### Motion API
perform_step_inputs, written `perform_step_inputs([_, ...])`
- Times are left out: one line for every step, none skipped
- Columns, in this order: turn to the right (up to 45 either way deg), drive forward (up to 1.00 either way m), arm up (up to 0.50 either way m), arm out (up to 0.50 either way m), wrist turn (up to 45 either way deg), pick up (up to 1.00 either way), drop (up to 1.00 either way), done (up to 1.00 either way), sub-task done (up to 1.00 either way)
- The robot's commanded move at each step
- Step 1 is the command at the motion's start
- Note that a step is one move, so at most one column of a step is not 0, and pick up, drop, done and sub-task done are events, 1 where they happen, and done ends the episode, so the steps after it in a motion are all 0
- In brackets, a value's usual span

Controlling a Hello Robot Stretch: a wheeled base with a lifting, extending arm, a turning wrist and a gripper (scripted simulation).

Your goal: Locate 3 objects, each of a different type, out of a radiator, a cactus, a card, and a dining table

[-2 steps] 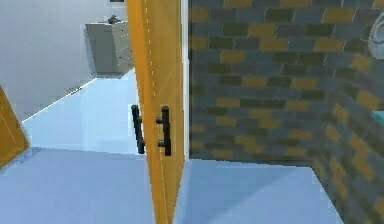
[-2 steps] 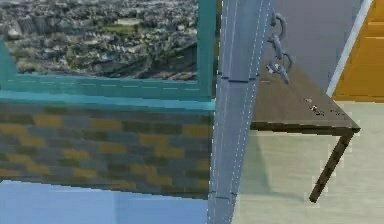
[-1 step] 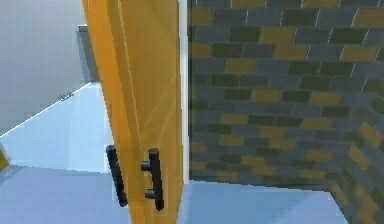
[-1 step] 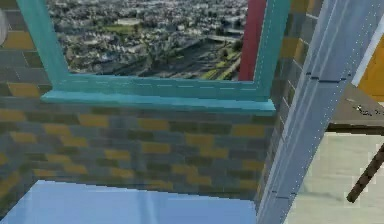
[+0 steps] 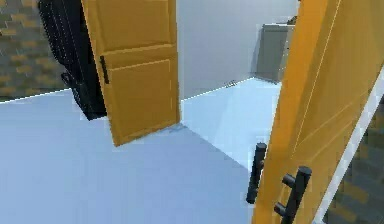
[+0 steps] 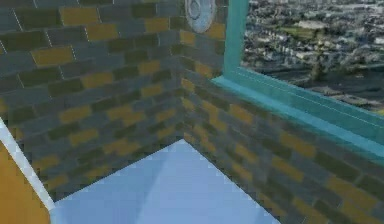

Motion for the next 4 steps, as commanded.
perform_step_inputs([-39.0, 0.0, 0.0, 0.0, 0.0, 0.0, 0.0, 0.0, 0.0])
perform_step_inputs([0.0, 0.65, 0.0, 0.0, 0.0, 0.0, 0.0, 0.0, 0.0])
perform_step_inputs([-18.0, 0.0, 0.0, 0.0, 0.0, 0.0, 0.0, 0.0, 0.0])
perform_step_inputs([0.0, 1.0, 0.0, 0.0, 0.0, 0.0, 0.0, 0.0, 0.0])
